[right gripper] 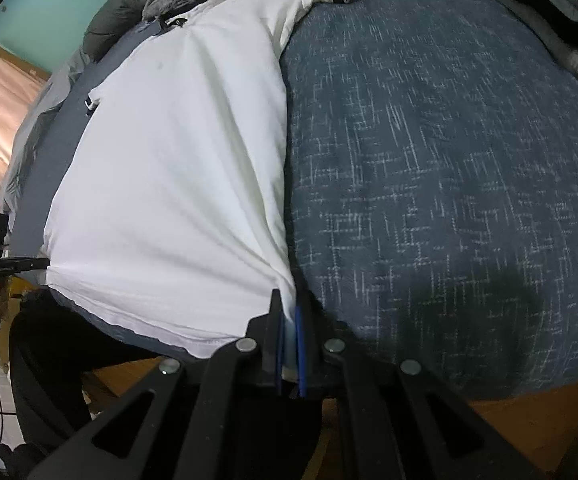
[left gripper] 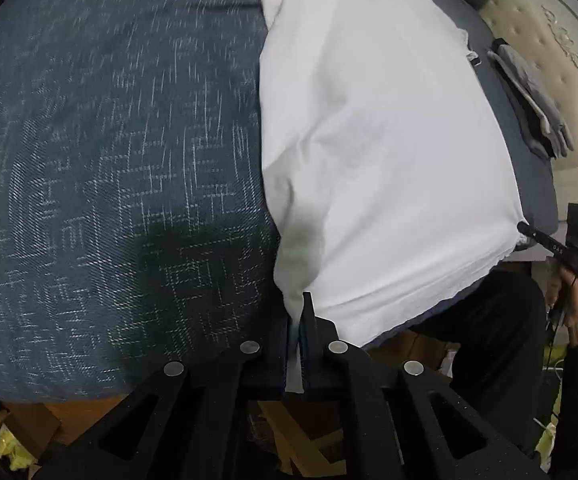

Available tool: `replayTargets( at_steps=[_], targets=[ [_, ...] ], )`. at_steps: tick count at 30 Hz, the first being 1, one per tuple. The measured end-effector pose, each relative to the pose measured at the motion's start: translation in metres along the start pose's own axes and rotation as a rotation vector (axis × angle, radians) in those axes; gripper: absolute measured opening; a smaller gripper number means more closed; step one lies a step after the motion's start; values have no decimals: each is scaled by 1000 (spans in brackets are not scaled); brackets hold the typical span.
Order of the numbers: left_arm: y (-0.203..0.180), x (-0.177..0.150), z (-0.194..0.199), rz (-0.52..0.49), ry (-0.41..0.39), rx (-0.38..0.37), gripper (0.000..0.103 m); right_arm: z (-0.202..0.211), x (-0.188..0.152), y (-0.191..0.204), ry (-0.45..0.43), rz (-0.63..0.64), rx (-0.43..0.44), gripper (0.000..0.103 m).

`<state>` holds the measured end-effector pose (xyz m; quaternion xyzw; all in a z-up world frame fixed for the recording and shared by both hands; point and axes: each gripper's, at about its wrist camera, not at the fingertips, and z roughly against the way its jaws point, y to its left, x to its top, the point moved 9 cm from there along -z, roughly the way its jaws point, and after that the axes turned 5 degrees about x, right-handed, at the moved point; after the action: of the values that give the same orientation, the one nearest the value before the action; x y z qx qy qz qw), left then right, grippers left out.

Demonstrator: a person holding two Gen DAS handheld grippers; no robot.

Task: Fold clothes
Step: 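Open both grippers to release the hem onto the bed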

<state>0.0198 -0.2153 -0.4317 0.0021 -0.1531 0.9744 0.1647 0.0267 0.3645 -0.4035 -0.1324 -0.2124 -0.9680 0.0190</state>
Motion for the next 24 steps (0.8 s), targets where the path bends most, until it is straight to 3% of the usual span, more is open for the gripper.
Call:
replayTargets(
  at_steps=[4, 5, 8, 11, 13, 19, 24],
  targets=[
    [11, 7, 15, 38, -25, 8, 32, 18, 12, 1, -28, 15, 13, 10],
    [14, 12, 23, 42, -44, 6, 34, 24, 16, 1, -37, 19, 17, 10],
    [21, 26, 48, 51, -100, 2, 35, 41, 38, 0, -86, 33, 23, 13],
    [23, 50, 70, 45, -154, 2, 36, 54, 66, -2, -134, 41, 16, 23],
    [18, 63, 78, 55, -157, -32, 36, 50, 83, -2, -143, 48, 11, 26],
    [7, 86, 87, 5, -178, -12, 39, 36, 134, -1, -171, 67, -5, 27],
    [8, 146, 86, 15, -243, -7, 39, 24, 176, 0, -194, 85, -17, 32]
  ],
)
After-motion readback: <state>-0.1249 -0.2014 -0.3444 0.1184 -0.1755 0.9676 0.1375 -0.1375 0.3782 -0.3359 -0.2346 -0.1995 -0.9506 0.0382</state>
